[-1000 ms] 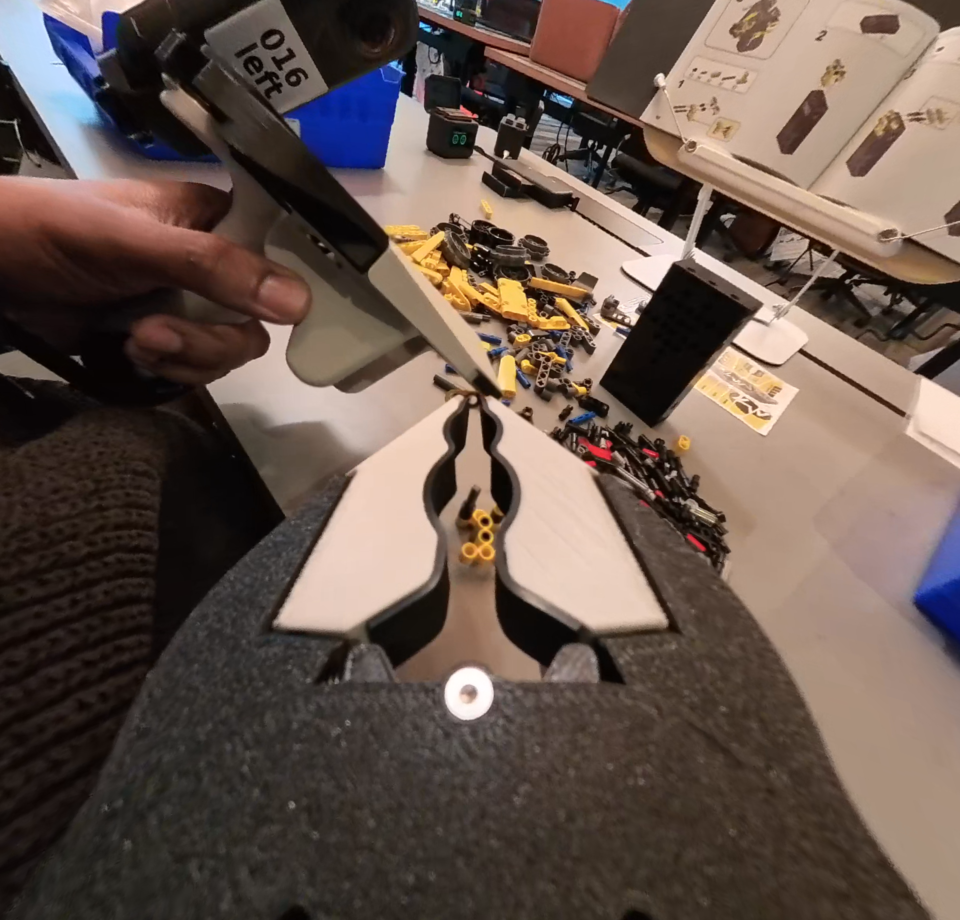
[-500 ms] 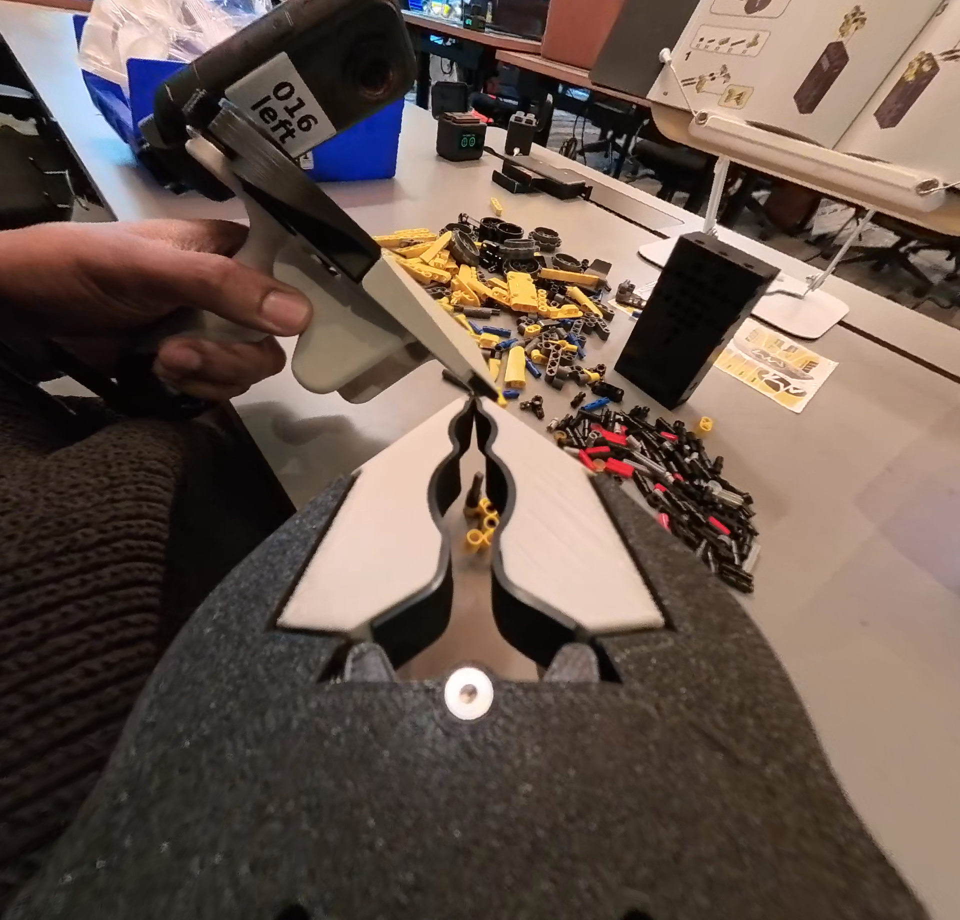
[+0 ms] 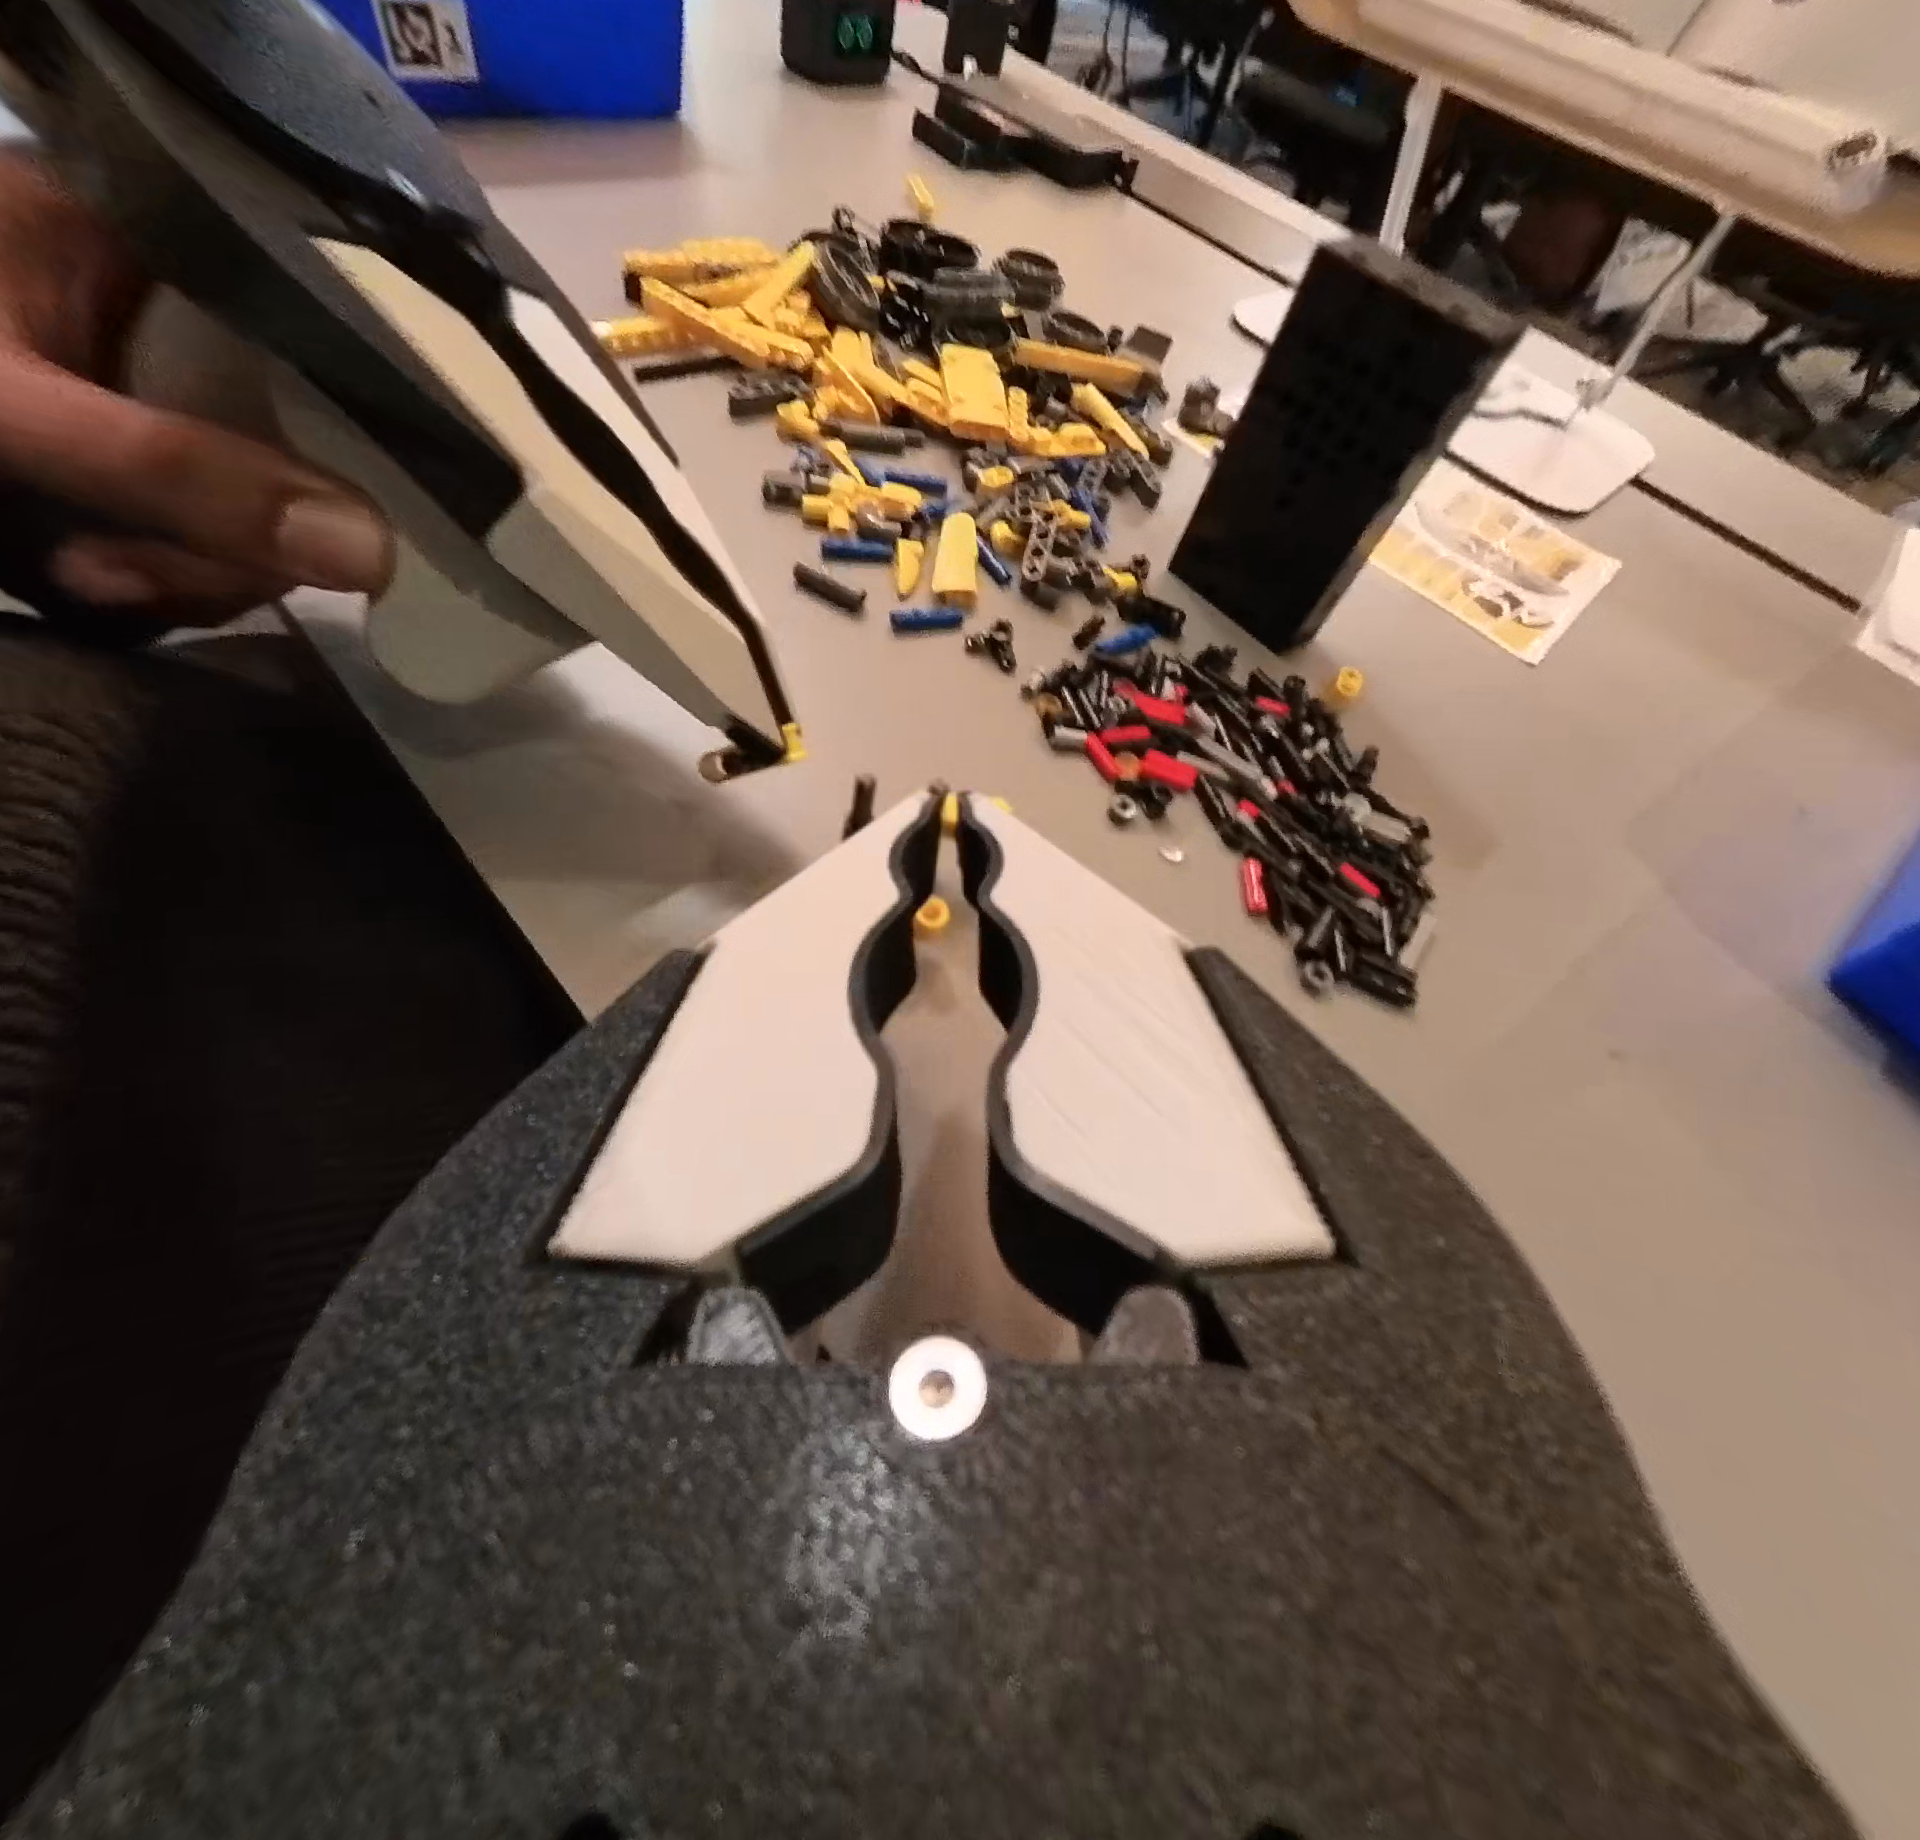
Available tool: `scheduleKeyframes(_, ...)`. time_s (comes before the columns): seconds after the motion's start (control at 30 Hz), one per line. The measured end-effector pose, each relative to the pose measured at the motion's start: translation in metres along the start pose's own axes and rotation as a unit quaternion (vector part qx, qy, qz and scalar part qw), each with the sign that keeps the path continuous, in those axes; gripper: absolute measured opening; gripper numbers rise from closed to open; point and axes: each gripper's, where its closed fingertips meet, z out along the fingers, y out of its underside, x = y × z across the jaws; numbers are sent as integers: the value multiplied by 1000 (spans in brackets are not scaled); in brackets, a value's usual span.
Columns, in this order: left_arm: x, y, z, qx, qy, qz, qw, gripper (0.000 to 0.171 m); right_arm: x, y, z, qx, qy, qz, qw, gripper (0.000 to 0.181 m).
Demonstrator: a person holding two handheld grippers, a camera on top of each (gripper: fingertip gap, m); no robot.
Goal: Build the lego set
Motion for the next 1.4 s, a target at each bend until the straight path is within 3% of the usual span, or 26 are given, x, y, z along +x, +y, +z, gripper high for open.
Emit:
scheduleKeyframes(0.17, 5, -4, 3, -5, -16, 35, 999, 7, -2, 23, 1, -47, -28, 46, 997, 21)
scheduleKeyframes(0.4, 3, -10, 3, -1, -27, 40, 999, 7, -10, 34, 8, -72, -69, 107, 989, 29)
scheduleKeyframes(1.0, -1, -14, 12, -33, -101, 134, 985, 7, -15, 34, 11, -76, -71, 87, 991, 28)
scheduleKeyframes(1.4, -5, -15, 6, -45, -119, 145, 981, 7, -14, 33, 10, -74, -72, 81, 991, 28)
